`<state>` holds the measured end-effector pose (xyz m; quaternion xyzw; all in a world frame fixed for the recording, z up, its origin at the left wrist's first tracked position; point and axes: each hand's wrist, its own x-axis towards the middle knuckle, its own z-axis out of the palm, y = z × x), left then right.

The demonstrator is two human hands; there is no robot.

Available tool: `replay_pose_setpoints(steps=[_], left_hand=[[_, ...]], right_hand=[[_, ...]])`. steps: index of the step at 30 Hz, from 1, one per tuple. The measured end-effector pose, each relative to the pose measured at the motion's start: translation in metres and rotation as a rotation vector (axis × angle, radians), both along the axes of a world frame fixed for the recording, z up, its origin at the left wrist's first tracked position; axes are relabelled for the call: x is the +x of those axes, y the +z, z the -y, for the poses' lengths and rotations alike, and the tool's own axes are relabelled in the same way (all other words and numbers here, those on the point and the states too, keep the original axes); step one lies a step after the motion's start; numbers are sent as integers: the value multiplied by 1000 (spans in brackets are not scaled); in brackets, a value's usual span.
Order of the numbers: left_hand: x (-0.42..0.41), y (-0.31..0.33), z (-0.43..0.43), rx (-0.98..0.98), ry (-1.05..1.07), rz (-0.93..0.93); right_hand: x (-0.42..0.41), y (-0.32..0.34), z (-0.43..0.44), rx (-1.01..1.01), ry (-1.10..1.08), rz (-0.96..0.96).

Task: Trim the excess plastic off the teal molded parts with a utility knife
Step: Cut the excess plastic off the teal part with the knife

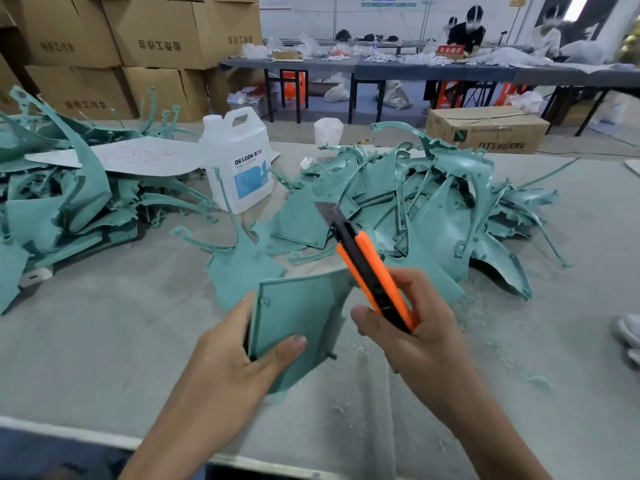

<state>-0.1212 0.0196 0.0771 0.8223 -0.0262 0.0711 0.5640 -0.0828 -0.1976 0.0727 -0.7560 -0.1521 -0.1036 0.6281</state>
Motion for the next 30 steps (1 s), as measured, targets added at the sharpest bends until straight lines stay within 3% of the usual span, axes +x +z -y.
replay_pose_setpoints(steps=[4, 9, 12, 15, 19, 21, 24, 30], left_hand=[[0, 11, -12, 64, -39, 5], [-1, 15, -15, 33, -20, -33], [-4, 17, -27, -150, 16, -44], [-3, 17, -28, -450, 60, 10], [-3, 14, 4, -502, 14, 64], [-2, 16, 18, -423, 62, 103], [4, 22, 22, -173, 164, 187], [24, 16, 7, 544, 141, 67]], right_hand=[[7, 0, -3, 39, -49, 55], [11, -10, -7, 55, -42, -28], [11, -15, -9, 216, -117, -45], [9, -13, -14, 421, -122, -68], [1, -14, -41, 732, -49, -181], [-6, -19, -55, 802, -13, -278], [-18, -29, -62, 733, 26, -430], [-28, -61, -40, 712, -81, -715]])
